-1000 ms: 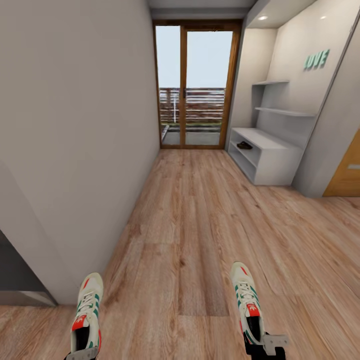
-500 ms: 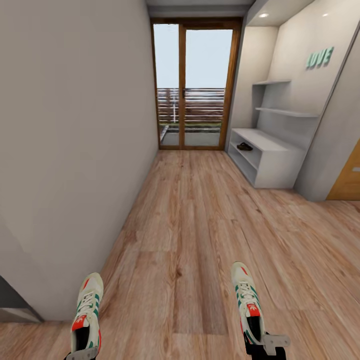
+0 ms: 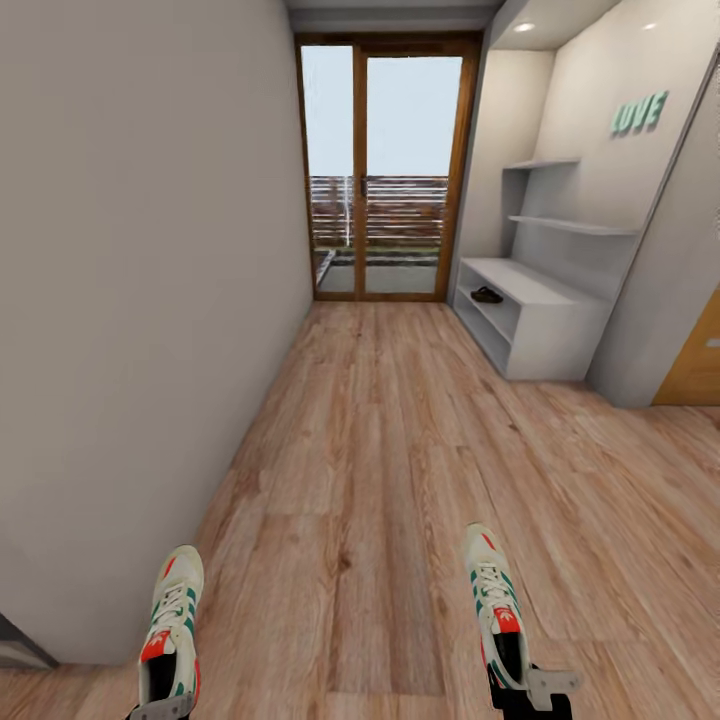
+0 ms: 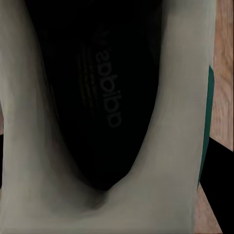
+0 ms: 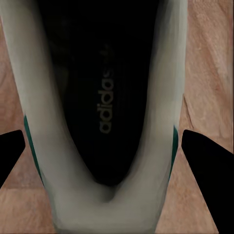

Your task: Pick up the two gym shoes and the two sandals from the corridor floor and place them onto the hallstand (shoe rack) in the corridor, making sure they are on the rack and not on the floor. Arrange them so the two gym shoes are next to each other and the two sandals are next to each other.

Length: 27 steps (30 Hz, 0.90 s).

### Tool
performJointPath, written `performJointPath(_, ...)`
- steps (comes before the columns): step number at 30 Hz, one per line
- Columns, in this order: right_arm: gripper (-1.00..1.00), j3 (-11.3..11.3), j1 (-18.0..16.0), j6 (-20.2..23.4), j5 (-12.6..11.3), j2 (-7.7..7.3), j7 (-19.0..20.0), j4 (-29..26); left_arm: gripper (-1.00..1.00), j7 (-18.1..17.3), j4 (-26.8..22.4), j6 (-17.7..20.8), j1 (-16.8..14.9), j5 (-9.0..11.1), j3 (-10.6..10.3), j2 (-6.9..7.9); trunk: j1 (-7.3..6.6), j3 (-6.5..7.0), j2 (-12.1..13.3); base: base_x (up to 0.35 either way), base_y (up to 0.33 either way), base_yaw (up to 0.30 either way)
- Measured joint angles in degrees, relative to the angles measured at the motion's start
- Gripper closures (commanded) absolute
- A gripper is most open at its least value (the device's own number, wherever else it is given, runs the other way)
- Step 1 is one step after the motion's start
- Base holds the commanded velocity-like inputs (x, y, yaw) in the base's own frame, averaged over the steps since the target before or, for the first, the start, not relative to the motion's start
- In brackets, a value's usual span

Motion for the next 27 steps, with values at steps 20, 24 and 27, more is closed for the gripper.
performJointPath(20,1.0,0.1,0.0,0.0,0.0,0.0,0.0,0.0,1.0,0.0,0.0,0.0,0.0,-0.1,0.0,0.01,-0.02,0.0,0.0,0.27,-0.177,0.0)
performJointPath(24,1.0,0.0,0.0,0.0,0.0,0.0,0.0,0.0,1.0,0.0,0.0,0.0,0.0,-0.1,0.0,0.01,-0.02,0.0,0.0,0.314,-0.135,0.0)
performJointPath(27,1.0,0.1,0.0,0.0,0.1,0.0,0.0,0.0,1.0,0.0,0.0,0.0,0.0,-0.1,0.0,0.01,-0.02,0.0,0.0,0.314,-0.135,0.0)
